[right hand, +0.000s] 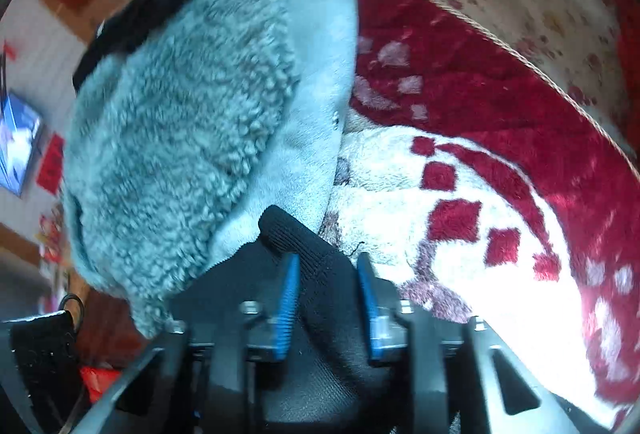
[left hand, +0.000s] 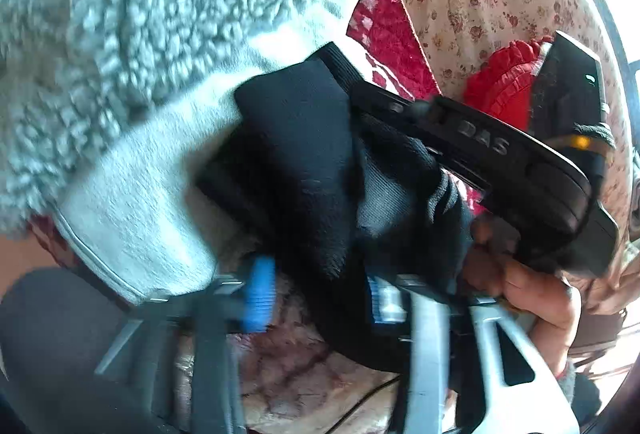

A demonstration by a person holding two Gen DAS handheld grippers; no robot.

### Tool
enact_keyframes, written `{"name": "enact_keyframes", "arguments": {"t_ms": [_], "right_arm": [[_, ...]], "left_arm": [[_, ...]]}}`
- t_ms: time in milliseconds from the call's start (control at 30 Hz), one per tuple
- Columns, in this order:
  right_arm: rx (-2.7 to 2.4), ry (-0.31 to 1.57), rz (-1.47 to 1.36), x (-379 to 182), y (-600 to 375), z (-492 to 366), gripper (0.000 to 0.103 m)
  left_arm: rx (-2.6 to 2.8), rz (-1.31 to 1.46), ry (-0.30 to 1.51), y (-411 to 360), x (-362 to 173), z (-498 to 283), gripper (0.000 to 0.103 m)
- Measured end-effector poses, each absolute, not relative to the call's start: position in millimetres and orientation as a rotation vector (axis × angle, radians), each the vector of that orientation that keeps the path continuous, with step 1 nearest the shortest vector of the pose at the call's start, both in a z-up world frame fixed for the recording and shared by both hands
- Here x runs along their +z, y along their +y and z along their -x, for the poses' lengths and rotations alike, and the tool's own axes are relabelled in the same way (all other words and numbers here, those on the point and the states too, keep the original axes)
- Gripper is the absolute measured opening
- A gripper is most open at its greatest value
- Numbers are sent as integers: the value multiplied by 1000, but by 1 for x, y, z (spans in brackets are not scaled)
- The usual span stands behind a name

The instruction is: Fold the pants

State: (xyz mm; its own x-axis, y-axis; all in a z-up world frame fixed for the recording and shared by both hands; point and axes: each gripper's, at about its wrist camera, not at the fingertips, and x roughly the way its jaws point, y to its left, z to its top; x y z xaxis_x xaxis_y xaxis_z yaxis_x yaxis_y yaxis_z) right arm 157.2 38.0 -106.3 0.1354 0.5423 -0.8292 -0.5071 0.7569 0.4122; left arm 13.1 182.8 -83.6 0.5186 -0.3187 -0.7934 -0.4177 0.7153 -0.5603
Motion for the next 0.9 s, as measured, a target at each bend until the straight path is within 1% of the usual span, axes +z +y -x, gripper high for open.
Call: {"name": "enact_keyframes", "arguments": {"t_ms": [33, 67, 133, 267, 533, 600, 667, 733, 800, 833, 867, 900], "right_arm": [[759, 1203, -37, -102, 35, -155, 16], [760, 1190, -32, -97, 33, -153, 13], [758, 1147, -25, -81, 26, -145, 12], [757, 1081, -63, -48, 8, -136, 12], [688, 994, -51, -1, -29, -113, 11], [663, 966, -67, 12, -50, -101, 11], [630, 945, -89, 20, -73, -92, 7], [559, 923, -136, 25, -107, -80, 7], [458, 925, -172, 23, -139, -70, 10], [409, 937, -188, 19, -154, -67, 17], [361, 951, -232, 14, -174, -61, 29], [326, 960, -299, 6, -195, -55, 36]], "left_arm": [[53, 813, 1039, 182, -79, -13, 20], [43, 789, 1014, 179, -71, -11, 19], [31, 738, 974, 171, -56, -8, 18], [-7, 637, 915, 148, -27, 0, 17], [-96, 530, 880, 102, 6, 8, 15], [-133, 486, 873, 85, 12, 15, 15], [-185, 430, 874, 60, 15, 20, 15], [-229, 395, 889, 40, 12, 21, 15], [-274, 354, 925, 14, 1, 18, 15], [-286, 328, 950, 2, -9, 15, 15], [-291, 311, 979, -6, -18, 13, 15], [-303, 296, 1020, -15, -30, 10, 15]]}}
